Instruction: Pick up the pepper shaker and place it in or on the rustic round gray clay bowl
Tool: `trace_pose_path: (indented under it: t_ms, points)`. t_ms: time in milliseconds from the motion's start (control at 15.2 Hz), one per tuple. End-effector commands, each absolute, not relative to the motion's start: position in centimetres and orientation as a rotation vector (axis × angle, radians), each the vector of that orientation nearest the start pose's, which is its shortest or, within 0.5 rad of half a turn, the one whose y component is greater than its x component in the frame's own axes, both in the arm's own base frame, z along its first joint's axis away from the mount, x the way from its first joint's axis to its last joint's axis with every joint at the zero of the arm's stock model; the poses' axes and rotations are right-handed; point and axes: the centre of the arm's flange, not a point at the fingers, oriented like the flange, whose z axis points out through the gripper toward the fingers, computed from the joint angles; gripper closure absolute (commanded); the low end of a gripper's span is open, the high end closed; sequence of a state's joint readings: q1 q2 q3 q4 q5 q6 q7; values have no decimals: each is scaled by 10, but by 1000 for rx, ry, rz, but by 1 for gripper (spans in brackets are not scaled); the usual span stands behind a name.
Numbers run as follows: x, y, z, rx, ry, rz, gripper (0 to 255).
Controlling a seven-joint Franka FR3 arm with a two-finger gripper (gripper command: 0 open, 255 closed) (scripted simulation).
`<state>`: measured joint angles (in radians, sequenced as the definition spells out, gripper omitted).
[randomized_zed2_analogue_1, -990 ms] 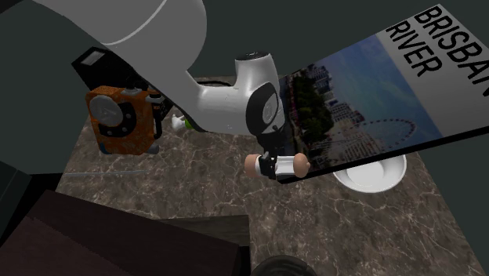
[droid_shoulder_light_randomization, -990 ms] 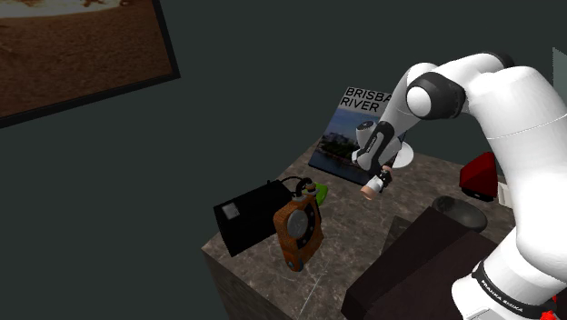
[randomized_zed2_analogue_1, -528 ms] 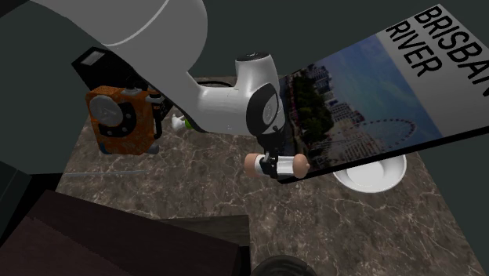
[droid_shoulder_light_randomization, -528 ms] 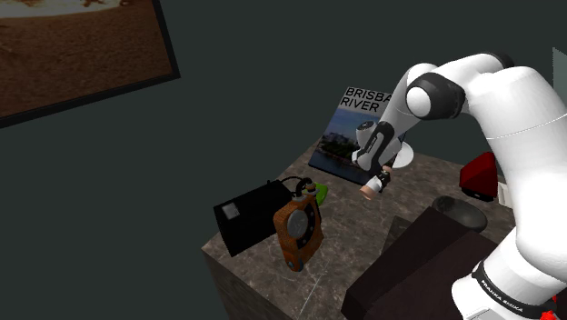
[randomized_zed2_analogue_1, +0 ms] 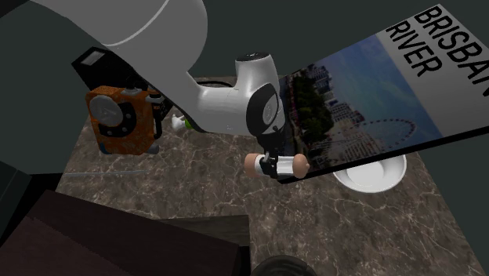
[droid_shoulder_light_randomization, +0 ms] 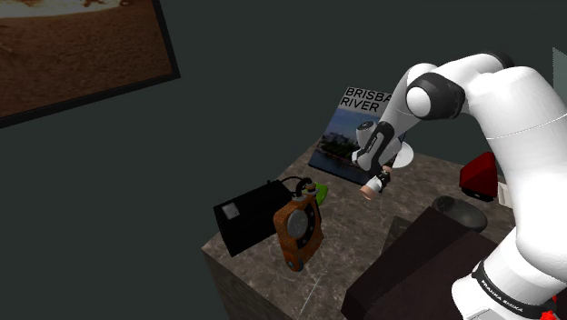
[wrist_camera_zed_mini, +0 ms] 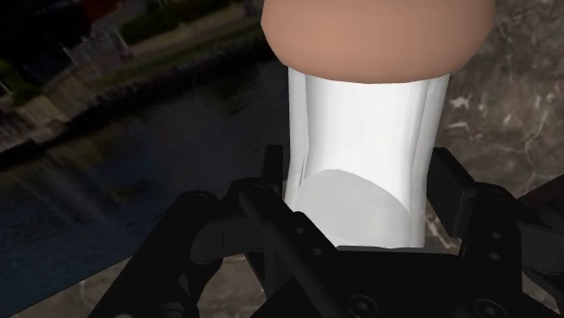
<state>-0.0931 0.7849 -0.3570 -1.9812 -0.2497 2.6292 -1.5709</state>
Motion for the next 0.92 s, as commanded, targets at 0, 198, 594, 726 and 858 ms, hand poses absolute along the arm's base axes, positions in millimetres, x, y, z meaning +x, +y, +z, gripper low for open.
trace_pose_path:
  t_ms: [0, 198, 594, 726, 858]
  points:
    - [525, -255, 78, -2401, -2091, 595, 255]
    - [525, -255, 94, -2401, -2091, 595, 255]
    - [525, -255, 126, -2401, -2091, 595, 255]
    - [525, -255, 137, -2401, -2091, 595, 255]
    - [525, -255, 147, -2401, -2091, 595, 255]
